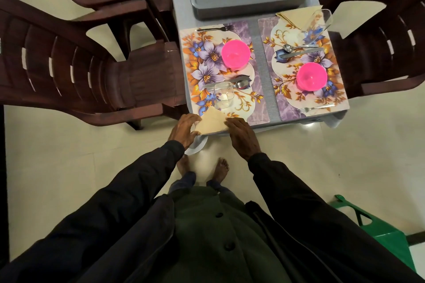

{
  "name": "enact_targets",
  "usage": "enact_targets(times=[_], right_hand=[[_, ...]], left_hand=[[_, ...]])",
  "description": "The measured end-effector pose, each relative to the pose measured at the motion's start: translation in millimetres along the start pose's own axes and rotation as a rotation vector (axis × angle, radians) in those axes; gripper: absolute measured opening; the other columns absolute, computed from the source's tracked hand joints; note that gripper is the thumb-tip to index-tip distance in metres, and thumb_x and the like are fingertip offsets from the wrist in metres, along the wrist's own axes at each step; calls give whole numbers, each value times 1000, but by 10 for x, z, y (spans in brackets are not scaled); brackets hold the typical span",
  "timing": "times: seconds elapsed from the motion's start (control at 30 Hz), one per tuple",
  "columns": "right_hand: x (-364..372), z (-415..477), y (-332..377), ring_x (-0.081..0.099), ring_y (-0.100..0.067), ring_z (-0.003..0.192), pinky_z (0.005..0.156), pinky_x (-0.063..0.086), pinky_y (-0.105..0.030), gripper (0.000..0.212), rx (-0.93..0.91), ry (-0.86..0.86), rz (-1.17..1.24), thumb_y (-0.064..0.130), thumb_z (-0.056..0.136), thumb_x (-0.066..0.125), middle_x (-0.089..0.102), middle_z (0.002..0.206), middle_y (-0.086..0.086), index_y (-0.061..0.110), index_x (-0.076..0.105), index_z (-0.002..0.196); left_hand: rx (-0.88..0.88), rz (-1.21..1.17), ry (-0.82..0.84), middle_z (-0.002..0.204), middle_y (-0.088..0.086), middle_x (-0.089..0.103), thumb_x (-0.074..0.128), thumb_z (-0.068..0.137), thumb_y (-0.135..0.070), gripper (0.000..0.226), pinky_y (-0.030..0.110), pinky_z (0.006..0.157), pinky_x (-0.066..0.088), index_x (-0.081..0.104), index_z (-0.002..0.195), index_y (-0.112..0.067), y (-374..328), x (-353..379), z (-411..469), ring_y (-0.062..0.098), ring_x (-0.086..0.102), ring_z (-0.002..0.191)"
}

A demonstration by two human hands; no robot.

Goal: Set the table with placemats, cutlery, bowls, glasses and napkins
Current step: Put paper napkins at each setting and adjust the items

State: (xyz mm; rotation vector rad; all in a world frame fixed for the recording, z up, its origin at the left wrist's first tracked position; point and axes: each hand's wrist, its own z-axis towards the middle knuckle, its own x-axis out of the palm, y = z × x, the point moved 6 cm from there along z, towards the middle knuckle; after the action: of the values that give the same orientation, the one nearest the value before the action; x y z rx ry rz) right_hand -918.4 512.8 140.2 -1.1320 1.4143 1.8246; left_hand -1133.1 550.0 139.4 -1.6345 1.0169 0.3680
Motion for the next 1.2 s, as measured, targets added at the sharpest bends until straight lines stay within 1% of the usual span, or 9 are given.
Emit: enact_targets(times=[0.07,0.17,0.27,0.33,0.47,0.67,0.9,1.03,1.2], right_hand=[[-119,-5,-54,60,-31,118,101,52,-40,29,57,-55,34,0,96,59,67,125,-18,0,66,124],[-291,-28,-174,63,-31,112,95,55,-39,29,133,-112,55,7,97,53,68,119,-18,1,66,123],[-412,-62,-335,65,-33,107,90,57,-40,28,215,-131,59,0,94,61,69,114,-19,1,67,121],[-475,-68,-420,66,-33,106,89,59,-43,26,244,-124,42,-1,93,63,70,113,-19,0,68,119],[-595,-34,-454,66,-34,104,90,57,-44,26,276,-132,21,-4,92,62,71,111,-19,-2,70,116],[-699,-70,-380,66,-35,105,94,56,-44,24,305,-151,48,0,94,61,71,113,-20,-1,70,116],[-743,-152,-308,68,-35,100,88,57,-43,24,233,-113,28,0,93,61,72,109,-20,0,70,115],[-708,-133,-232,67,-32,102,90,57,-41,27,218,-82,51,1,94,62,71,111,-18,4,70,119],[-692,-81,-75,68,-32,105,91,57,-40,28,176,-85,77,2,93,65,71,114,-17,6,71,120]], left_hand=[[8,-8,-5,135,10,60,81,84,-8,46,36,101,47,64,128,-10,-15,-35,-13,28,53,124],[3,-20,-30,132,9,61,78,88,-11,42,24,93,43,64,128,-11,-10,-102,-22,24,56,117],[7,-30,-70,127,8,63,76,90,-16,38,33,95,49,65,126,-11,4,-177,-34,23,57,114],[14,-32,-91,124,8,64,75,91,-17,36,35,96,49,66,125,-10,-18,-218,-59,24,56,114],[50,-37,-148,120,7,66,75,92,-20,33,31,92,48,68,123,-11,-114,-282,-132,23,58,110],[39,-39,-152,121,5,65,72,94,-24,30,26,90,46,67,122,-13,-151,-281,-222,18,59,110],[30,-23,-188,120,5,67,71,95,-23,28,32,92,52,68,121,-13,-214,-292,-347,19,61,109],[11,-12,-192,120,5,67,70,96,-21,26,28,91,50,69,120,-12,-268,-300,-418,20,62,109],[14,4,-225,119,7,68,70,95,-17,24,30,91,51,69,118,-10,-350,-369,-521,22,63,109]])
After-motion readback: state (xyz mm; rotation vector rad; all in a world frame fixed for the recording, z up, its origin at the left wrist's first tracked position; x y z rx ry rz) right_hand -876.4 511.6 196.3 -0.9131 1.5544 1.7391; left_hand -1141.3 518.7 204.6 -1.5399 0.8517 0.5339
